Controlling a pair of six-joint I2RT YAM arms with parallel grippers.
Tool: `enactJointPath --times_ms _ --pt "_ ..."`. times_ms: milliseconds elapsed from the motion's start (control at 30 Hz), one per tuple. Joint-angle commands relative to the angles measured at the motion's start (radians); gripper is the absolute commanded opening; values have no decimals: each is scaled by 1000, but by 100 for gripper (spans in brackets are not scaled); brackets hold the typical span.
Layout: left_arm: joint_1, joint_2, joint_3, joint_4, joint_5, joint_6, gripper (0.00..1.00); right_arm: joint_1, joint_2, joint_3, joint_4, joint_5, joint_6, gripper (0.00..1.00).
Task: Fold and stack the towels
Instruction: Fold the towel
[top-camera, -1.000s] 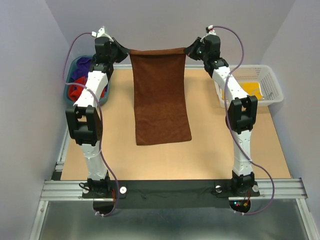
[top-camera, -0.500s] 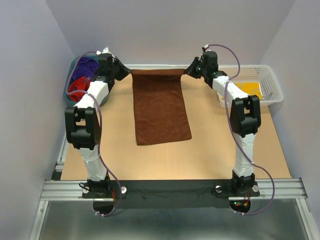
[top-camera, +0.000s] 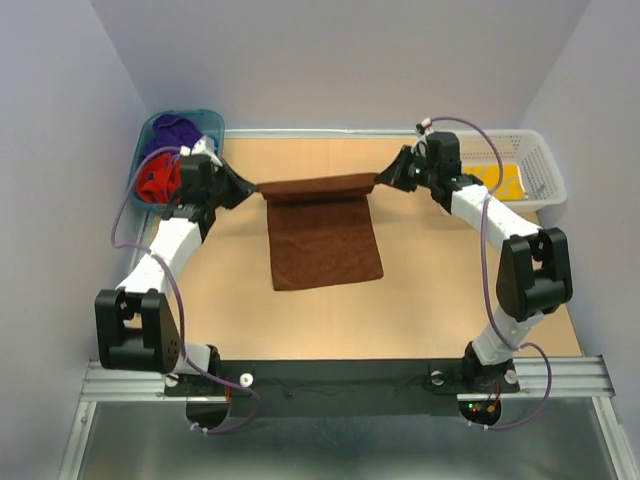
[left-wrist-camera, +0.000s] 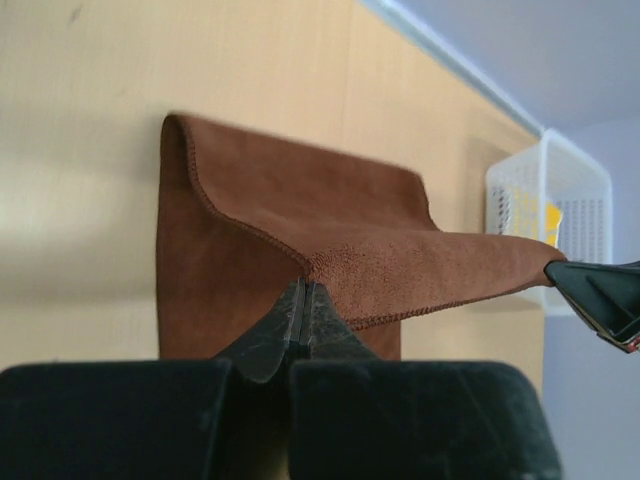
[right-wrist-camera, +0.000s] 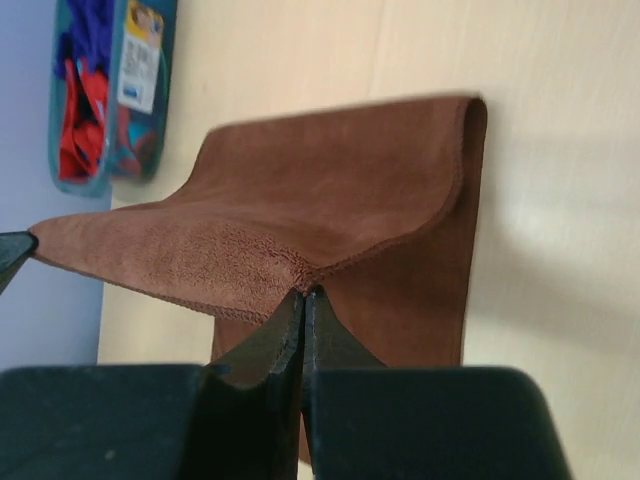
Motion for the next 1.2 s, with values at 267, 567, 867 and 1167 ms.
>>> enactJointPath --times_ms 267,567,867,1167 --pt "-36 -295 -429 -43 25 -32 0 -8 -244 -410 -56 -107 -2 1" --pt "-152 -365 -624 -27 -11 -85 0 0 -248 -599 -69 -165 32 1" --pt "-206 -283 -670 6 -65 -108 0 3 -177 -619 -75 -154 7 1" --pt "-206 -341 -534 -129 -139 -81 0 3 -252 -538 -144 -113 -6 1"
